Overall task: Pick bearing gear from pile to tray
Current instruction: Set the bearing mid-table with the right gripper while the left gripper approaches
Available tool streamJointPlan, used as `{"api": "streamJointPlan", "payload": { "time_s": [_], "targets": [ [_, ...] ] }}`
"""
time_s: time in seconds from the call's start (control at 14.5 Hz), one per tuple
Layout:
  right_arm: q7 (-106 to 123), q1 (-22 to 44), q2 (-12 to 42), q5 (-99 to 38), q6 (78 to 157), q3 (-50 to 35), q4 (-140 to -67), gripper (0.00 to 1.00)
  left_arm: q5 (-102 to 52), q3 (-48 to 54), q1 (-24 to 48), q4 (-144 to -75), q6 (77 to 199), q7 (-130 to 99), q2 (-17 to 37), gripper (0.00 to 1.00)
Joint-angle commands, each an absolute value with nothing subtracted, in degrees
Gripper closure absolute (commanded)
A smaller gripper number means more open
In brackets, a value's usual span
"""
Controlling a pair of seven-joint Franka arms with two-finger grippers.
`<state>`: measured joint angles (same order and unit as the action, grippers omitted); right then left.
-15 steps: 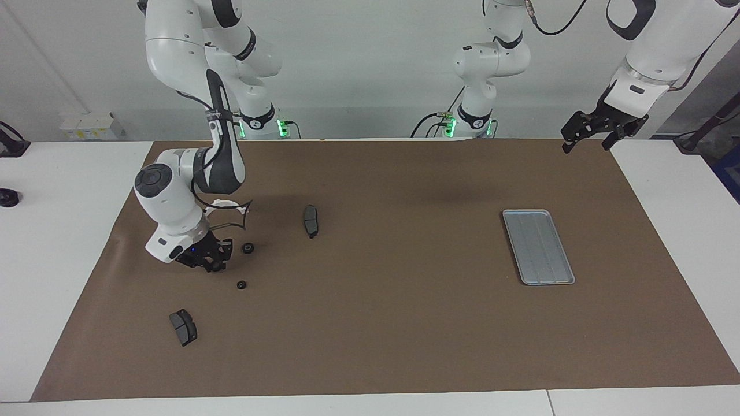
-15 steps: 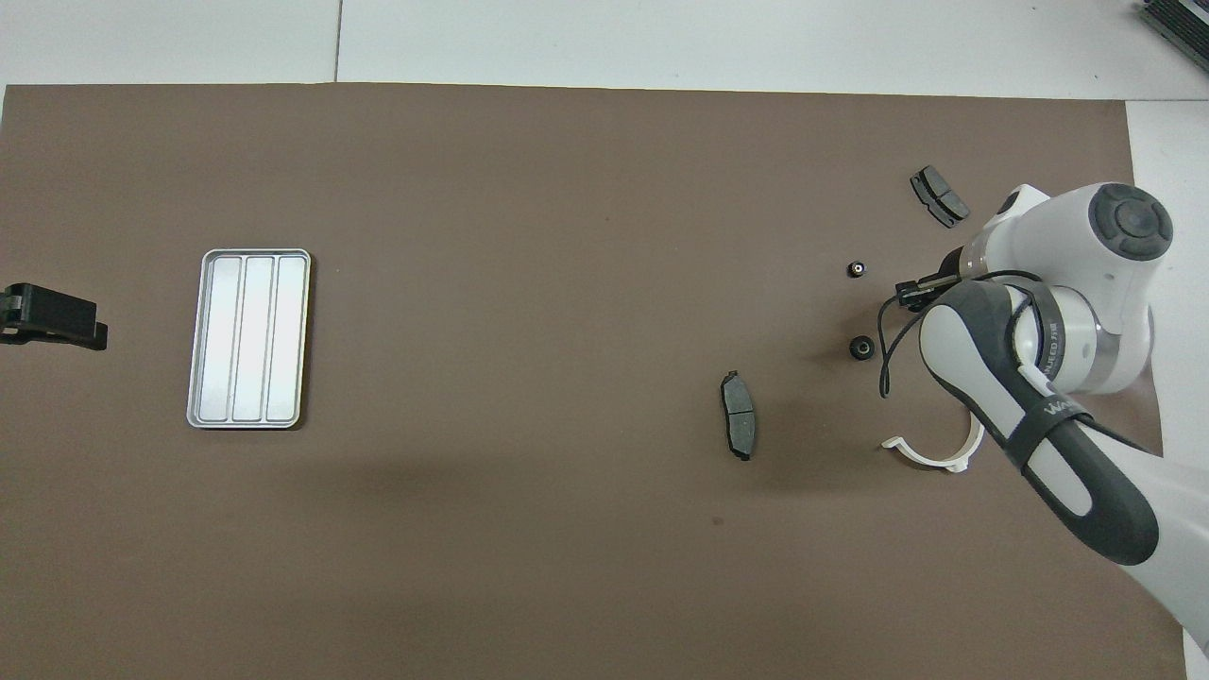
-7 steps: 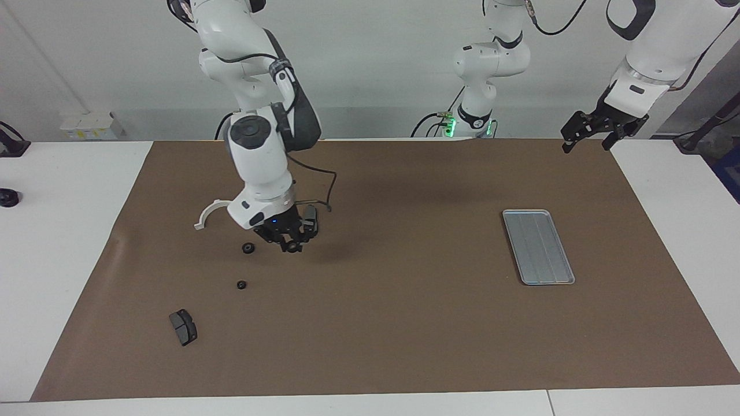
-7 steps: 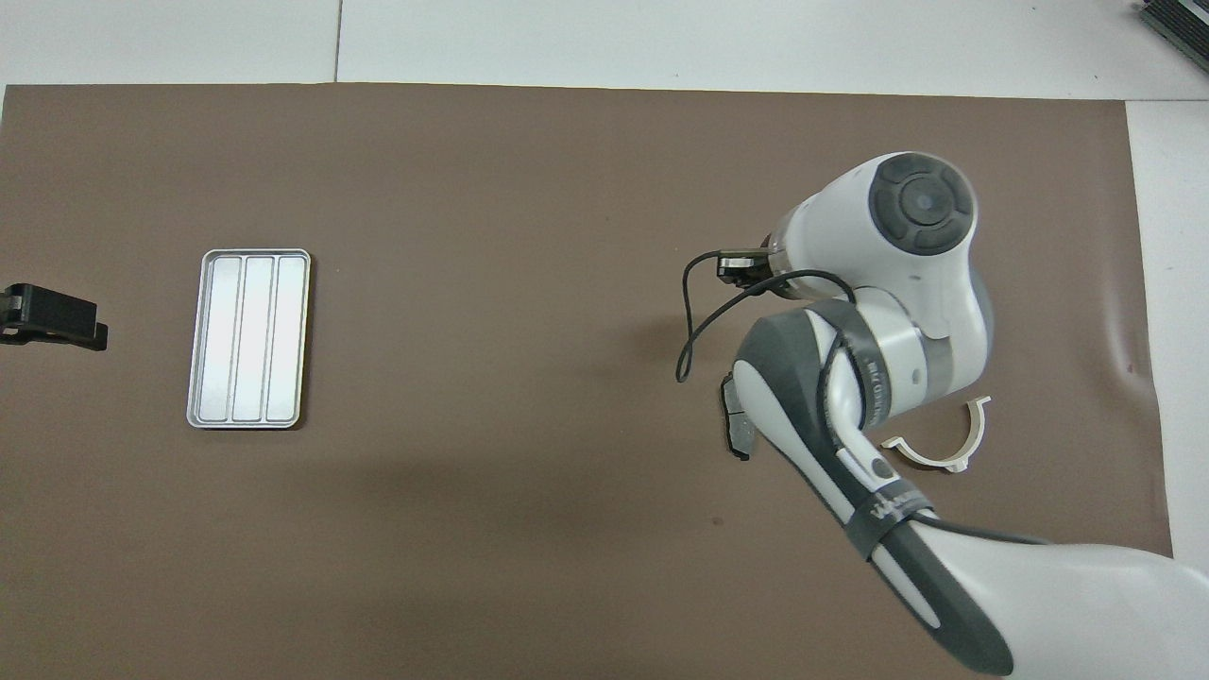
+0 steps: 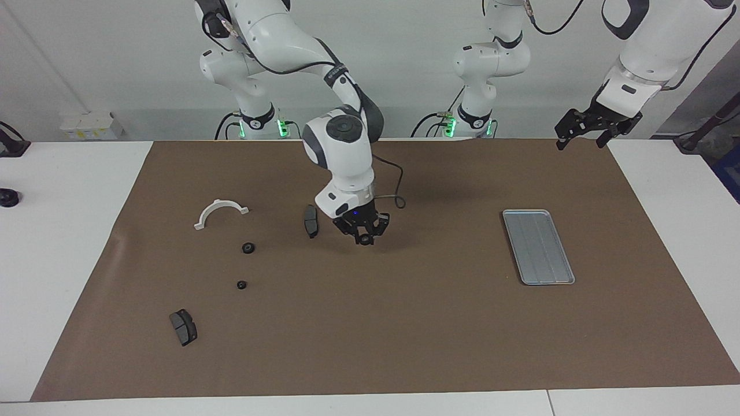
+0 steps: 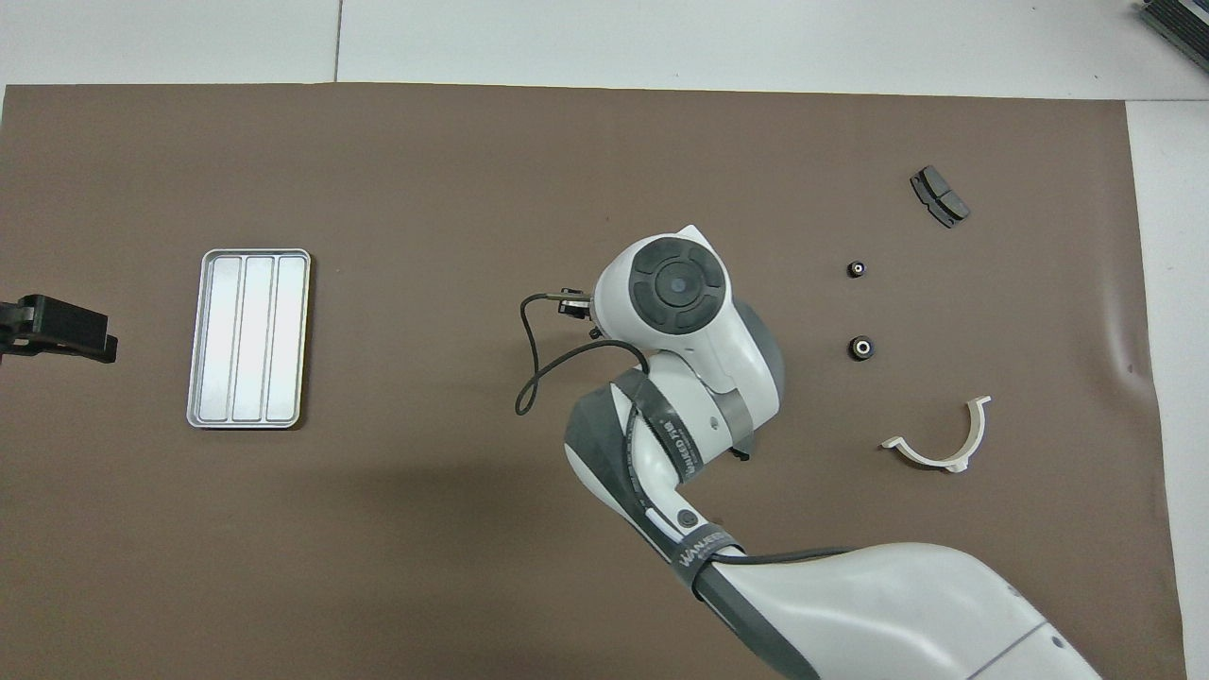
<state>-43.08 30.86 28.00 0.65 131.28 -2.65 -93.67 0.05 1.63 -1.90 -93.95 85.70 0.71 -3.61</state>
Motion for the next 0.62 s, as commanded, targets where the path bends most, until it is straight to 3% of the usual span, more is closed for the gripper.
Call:
{"api": "streamJointPlan", "payload": {
  "time_s": [0.0, 0.14, 0.21, 0.28, 0.34, 0.55],
  "targets": [
    [-45.52, 31.46, 33.39, 2.90, 131.66, -2.46, -88.07, 1.00, 0.35, 1.32, -1.68, -96.32, 87.44, 0.88, -5.36, 0.00],
    [-47.27, 32.34, 35.58, 3.08, 135.59, -2.37, -88.68, 1.00, 0.18, 1.67, -1.23, -97.20, 91.91, 0.18, -5.36, 0.00],
    [-47.63, 32.60, 35.68, 3.08, 135.70, -2.37, -88.86, 0.88, -0.35, 1.93, -1.06, -97.64, 93.15, -1.65, -5.36, 0.00],
    [-47.72, 32.87, 35.68, 2.99, 135.53, -2.37, -88.68, 0.35, -1.31, 2.28, 0.08, -97.56, 94.30, -3.15, -5.19, 0.00],
    [-47.90, 32.96, 35.68, 3.34, 135.53, -2.29, -88.51, 0.00, -1.41, 2.29, 1.83, -97.30, 95.09, -4.99, -4.58, 0.00],
    [-47.81, 31.74, 32.19, 6.93, 132.29, -1.50, -89.73, 0.00, -3.59, 2.20, 7.53, -95.63, 98.69, -13.87, -1.59, 0.00]
  ]
}}
